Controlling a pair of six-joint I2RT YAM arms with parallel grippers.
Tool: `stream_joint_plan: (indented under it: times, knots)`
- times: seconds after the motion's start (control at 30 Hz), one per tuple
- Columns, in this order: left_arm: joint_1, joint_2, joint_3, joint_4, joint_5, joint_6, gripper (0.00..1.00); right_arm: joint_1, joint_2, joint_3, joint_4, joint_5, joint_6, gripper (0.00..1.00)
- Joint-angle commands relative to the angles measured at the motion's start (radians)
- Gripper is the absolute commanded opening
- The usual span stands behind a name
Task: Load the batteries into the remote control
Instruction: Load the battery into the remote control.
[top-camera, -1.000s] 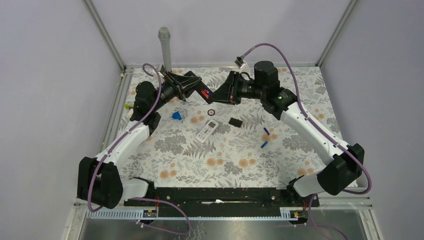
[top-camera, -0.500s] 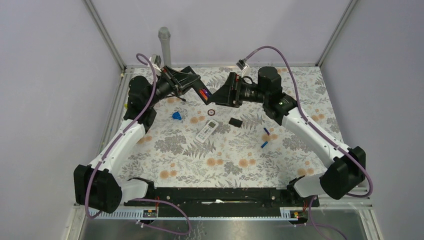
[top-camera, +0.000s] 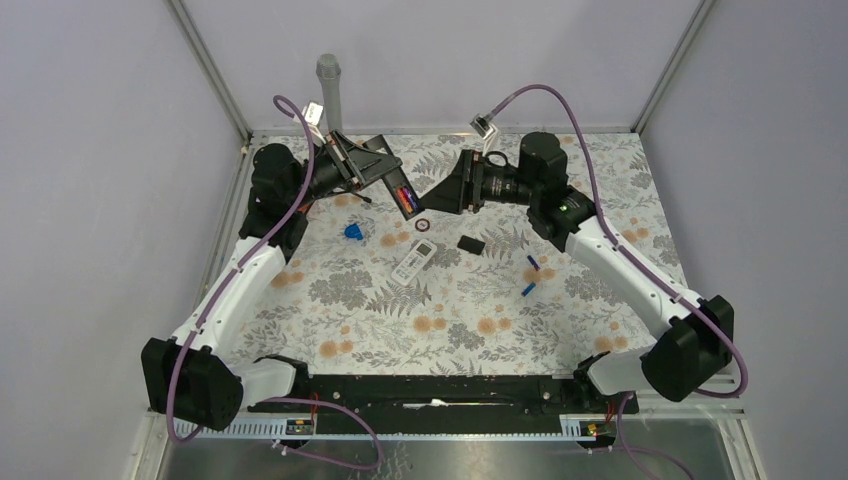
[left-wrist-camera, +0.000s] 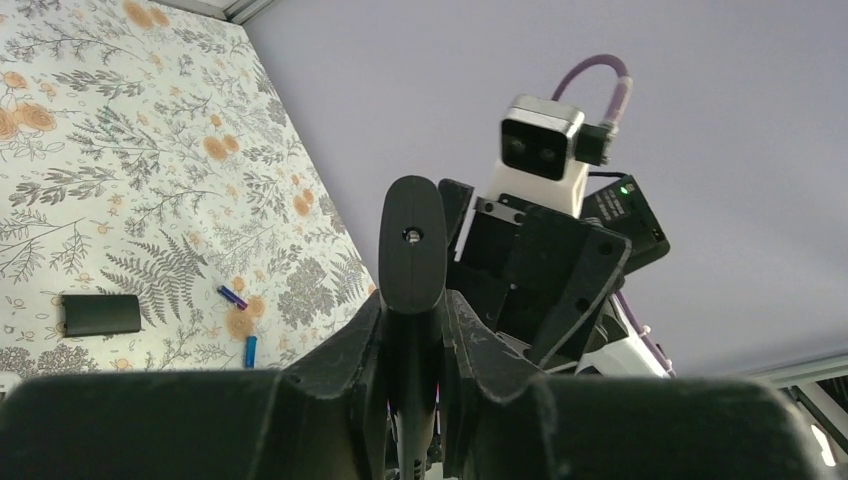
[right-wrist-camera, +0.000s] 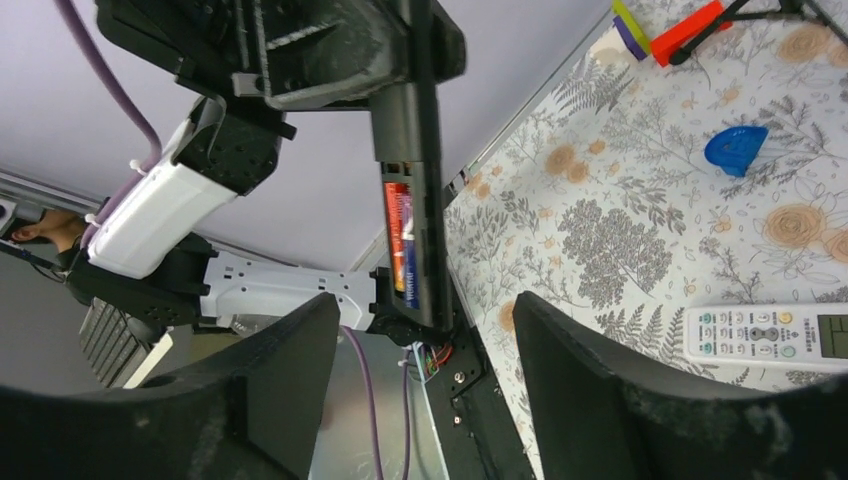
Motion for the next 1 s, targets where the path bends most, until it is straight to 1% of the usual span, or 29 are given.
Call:
stream_joint_plan:
  times: [0.0, 0.07, 0.3, 0.37, 0.47, 0.5, 0.57, 0.6, 0.67, 0.73, 0.8, 0.9, 0.97]
  knots:
    - [0.005, -0.026, 0.052, 0.048, 0.035, 0.03, 0.0, 0.0, 0.039, 0.046, 0.024, -0.061, -0.044, 0.68]
    - [0.006, -0.024, 0.052, 0.055, 0.038, 0.025, 0.0, 0.004, 0.047, 0.051, 0.014, -0.063, -0.061, 0.64]
    - [0.005, -0.018, 0.042, 0.106, 0.051, -0.014, 0.0, 0.015, 0.09, 0.073, -0.049, -0.038, -0.094, 0.58]
    - [0.005, -0.018, 0.041, 0.116, 0.054, -0.023, 0.0, 0.014, 0.106, 0.09, -0.081, -0.017, -0.097, 0.51]
    - [0.005, -0.021, 0.044, 0.119, 0.052, -0.031, 0.0, 0.015, 0.125, 0.116, -0.175, 0.065, -0.107, 0.41]
    - [0.005, -0.022, 0.046, 0.121, 0.052, -0.031, 0.0, 0.014, 0.128, 0.123, -0.192, 0.079, -0.112, 0.39]
    - [0.006, -0.024, 0.05, 0.117, 0.048, -0.03, 0.0, 0.015, 0.127, 0.124, -0.196, 0.078, -0.115, 0.4]
    - [0.006, -0.024, 0.052, 0.11, 0.045, -0.026, 0.0, 0.015, 0.124, 0.121, -0.192, 0.067, -0.113, 0.42]
    - [0.009, -0.027, 0.06, 0.059, 0.031, 0.01, 0.0, 0.014, 0.111, 0.118, -0.187, 0.06, -0.114, 0.52]
    - [0.02, -0.033, 0.071, -0.034, -0.005, 0.066, 0.0, 0.013, 0.089, 0.117, -0.183, 0.071, -0.116, 0.63]
    - [0.034, -0.045, 0.078, -0.154, -0.074, 0.135, 0.0, 0.008, 0.063, 0.111, -0.184, 0.095, -0.127, 0.71]
    - [0.06, -0.064, 0.075, -0.318, -0.189, 0.23, 0.0, -0.006, 0.031, 0.065, -0.192, 0.172, -0.168, 0.8]
    - [0.075, -0.08, 0.063, -0.385, -0.262, 0.273, 0.0, -0.011, 0.025, 0.024, -0.232, 0.259, -0.261, 0.85]
